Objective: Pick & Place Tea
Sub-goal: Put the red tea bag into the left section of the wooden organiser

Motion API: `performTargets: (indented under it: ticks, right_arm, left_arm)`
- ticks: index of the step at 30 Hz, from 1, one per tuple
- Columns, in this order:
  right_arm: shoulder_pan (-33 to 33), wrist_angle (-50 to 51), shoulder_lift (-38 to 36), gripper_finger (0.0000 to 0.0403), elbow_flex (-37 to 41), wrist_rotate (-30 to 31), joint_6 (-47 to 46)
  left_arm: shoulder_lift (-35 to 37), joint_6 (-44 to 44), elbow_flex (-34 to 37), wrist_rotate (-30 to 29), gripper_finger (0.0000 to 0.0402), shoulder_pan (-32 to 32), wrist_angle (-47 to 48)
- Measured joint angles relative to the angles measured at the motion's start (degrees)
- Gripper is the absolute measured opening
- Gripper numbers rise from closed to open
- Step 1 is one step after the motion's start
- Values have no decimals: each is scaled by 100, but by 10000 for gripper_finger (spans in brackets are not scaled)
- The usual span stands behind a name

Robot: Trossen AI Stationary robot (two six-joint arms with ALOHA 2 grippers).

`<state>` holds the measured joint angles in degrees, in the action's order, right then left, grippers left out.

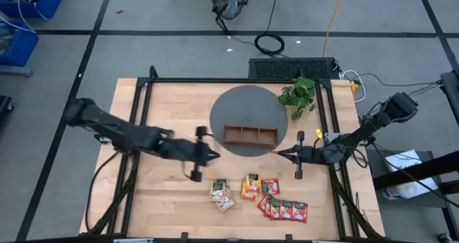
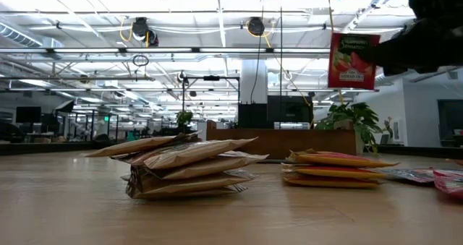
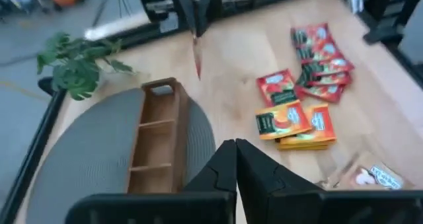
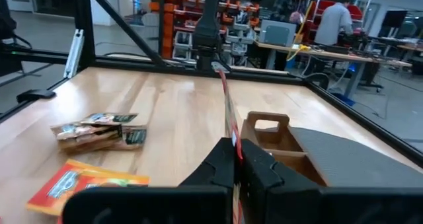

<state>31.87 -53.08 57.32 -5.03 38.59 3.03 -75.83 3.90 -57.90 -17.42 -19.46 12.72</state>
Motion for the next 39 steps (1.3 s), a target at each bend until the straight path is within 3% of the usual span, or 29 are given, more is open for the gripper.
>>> performTargets:
  ticks: [5, 9, 13, 17, 20, 25, 30, 39]
  right_arm:
    - [-1082, 804, -4, 0, -555, -1216, 60]
    - [-2088, 2423, 7, 0, -1253, -1779, -169]
    - [-2929, 2357, -2, 0, -1311, -2295, -197]
    - [-3599, 2022, -18, 0, -1082, -2880, -516]
    - [-3855, 1859, 33, 0, -833, -2985, -742]
    - [-4030, 1648, 63, 0, -477, -3025, -798]
    - [-4161, 1641, 131, 0, -434, -3312, -848]
    - [-4161, 1358, 730, 0, -434, -3296, -881]
  left_arm:
    - [856, -300, 2068, 114, 7, 14, -2179]
    - [929, -126, 2994, 153, 17, 0, -3449]
    - [937, 121, 3476, 135, 14, 11, -4285]
    - [936, 264, 3638, 145, 4, 8, -4535]
    - [935, 269, 3645, 170, 12, 8, -4539]
    - [935, 390, 3647, 294, 26, 0, -4601]
    - [935, 546, 3644, 287, 6, 30, -4776]
    - [933, 699, 3625, 289, 23, 30, -4990]
